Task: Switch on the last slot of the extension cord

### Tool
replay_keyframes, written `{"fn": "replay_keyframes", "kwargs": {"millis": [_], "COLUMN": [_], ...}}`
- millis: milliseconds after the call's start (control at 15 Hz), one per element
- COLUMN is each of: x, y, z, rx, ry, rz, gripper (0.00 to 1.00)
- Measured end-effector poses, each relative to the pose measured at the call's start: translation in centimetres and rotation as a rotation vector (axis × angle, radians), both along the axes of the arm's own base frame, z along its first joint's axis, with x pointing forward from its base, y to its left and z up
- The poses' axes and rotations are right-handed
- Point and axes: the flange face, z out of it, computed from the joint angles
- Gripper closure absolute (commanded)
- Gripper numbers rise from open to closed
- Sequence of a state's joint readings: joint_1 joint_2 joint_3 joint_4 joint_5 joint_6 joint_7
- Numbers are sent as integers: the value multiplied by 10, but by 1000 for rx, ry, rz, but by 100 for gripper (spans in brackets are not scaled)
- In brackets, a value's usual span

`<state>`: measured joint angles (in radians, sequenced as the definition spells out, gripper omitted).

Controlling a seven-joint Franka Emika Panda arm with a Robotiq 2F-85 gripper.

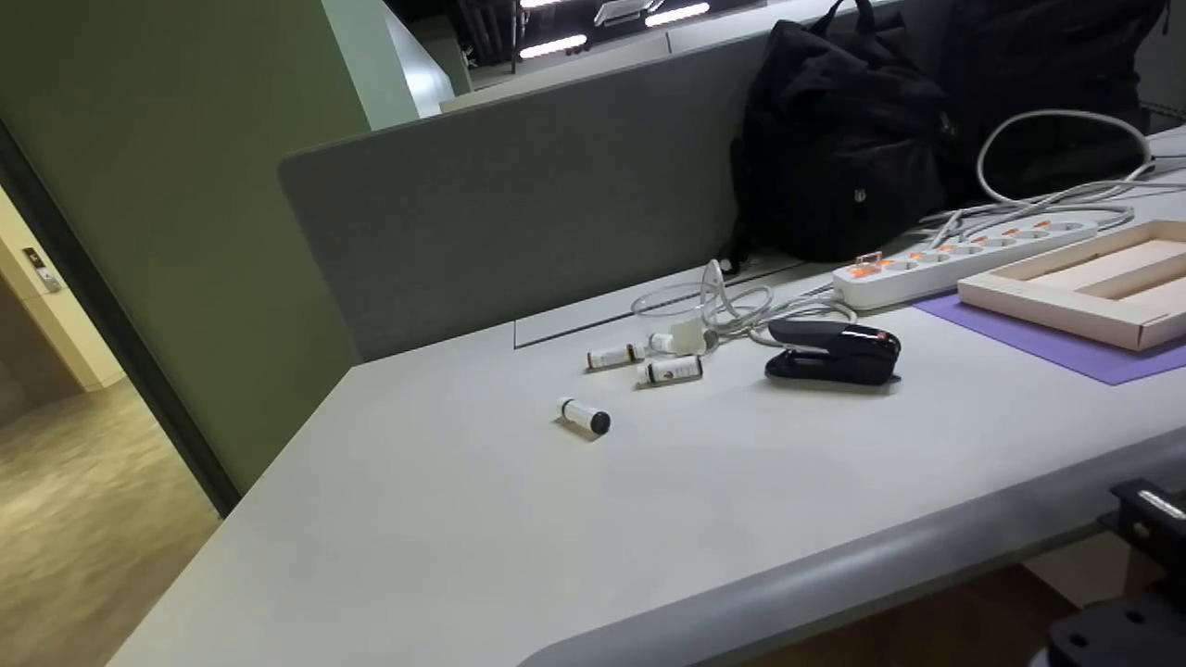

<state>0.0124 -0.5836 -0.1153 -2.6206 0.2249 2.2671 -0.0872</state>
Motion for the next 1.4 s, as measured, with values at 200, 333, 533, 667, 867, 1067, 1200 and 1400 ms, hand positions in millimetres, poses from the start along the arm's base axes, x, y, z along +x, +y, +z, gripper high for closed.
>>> {"fn": "replay_keyframes", "kwargs": {"millis": [200,333,533,667,867,1067,1200,1400], "x": [22,40,74,102,140,168,180,189], "y": [-27,-53,-93,-120,-154,-171,-172,-168], "z": [5,-1,-16,-28,-55,-92,-117,-154], "rx": [-16,-41,-81,-107,-152,-163,-150,-140], "ry": [-159,-228,-234,-203,-146,-54,20,108], "rz": [-102,-157,-219,-260,-294,-292,-277,-266], "gripper": [0,25,41,55,76,96,100,100]}}
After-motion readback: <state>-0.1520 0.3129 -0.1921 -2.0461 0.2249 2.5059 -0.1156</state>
